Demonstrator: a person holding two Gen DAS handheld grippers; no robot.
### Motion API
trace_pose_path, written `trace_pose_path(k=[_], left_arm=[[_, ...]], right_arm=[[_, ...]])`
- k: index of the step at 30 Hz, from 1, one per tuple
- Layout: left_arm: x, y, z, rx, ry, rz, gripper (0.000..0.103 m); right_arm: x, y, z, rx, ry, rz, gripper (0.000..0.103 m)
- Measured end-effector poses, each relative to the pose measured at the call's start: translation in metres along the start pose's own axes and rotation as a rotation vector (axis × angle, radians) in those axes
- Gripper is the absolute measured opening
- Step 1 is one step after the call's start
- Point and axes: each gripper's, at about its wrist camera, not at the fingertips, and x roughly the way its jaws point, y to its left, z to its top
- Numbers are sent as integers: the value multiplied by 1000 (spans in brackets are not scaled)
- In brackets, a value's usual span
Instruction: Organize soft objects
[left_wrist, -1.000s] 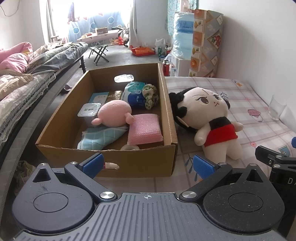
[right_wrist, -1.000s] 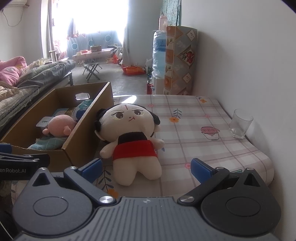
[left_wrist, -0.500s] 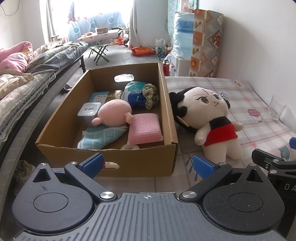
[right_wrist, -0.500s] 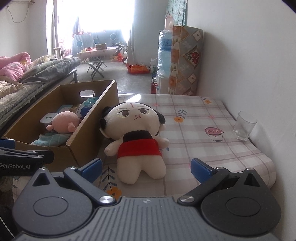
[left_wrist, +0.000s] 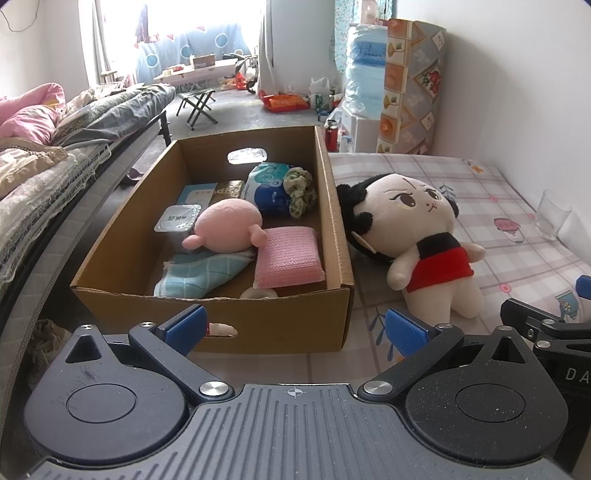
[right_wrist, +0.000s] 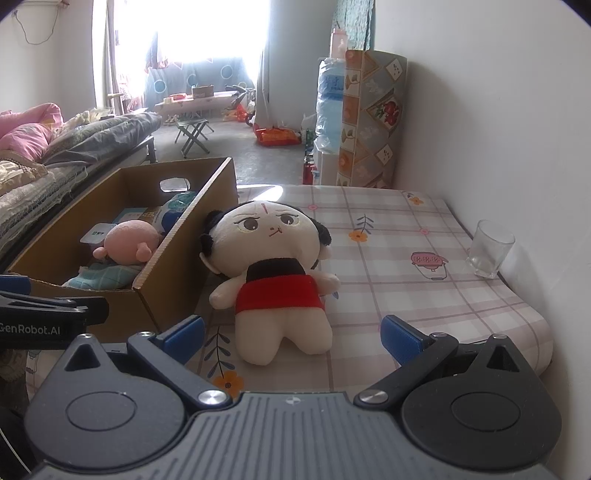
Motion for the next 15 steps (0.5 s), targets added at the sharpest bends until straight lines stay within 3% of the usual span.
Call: trace_pose_path(k=[15], left_arm=[[-1,-1,1,3,-1,-2,103]], right_arm=[[0,-1,0,0,0,1,103]])
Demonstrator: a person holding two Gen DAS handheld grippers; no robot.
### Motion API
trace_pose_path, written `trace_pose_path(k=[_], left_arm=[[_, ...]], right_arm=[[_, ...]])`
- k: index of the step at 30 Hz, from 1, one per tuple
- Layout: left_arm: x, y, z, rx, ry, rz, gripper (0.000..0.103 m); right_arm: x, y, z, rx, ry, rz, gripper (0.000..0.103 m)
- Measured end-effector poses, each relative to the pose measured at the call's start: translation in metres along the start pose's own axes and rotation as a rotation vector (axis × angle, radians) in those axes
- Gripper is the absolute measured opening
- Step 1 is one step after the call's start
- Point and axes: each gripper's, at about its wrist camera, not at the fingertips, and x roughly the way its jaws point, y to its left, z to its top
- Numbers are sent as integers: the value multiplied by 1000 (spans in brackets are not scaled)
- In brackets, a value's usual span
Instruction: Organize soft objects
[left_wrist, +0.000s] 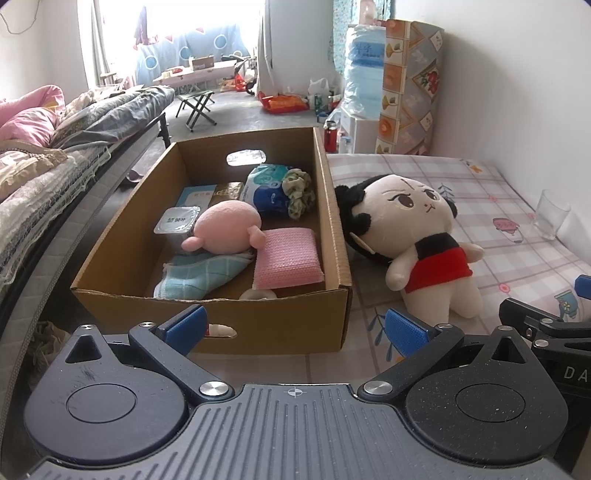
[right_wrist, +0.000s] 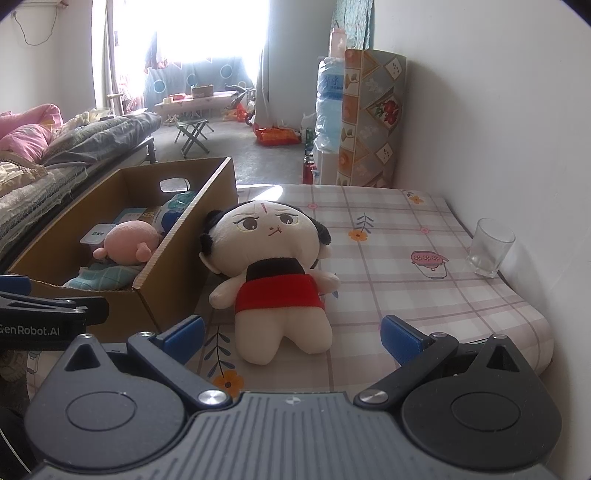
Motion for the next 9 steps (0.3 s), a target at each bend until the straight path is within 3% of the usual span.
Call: trace_pose_path(k=[9], left_arm=[[0,0,0,-1,0,0,103]], right_arm=[[1,0,-1,4,0,-1,103]])
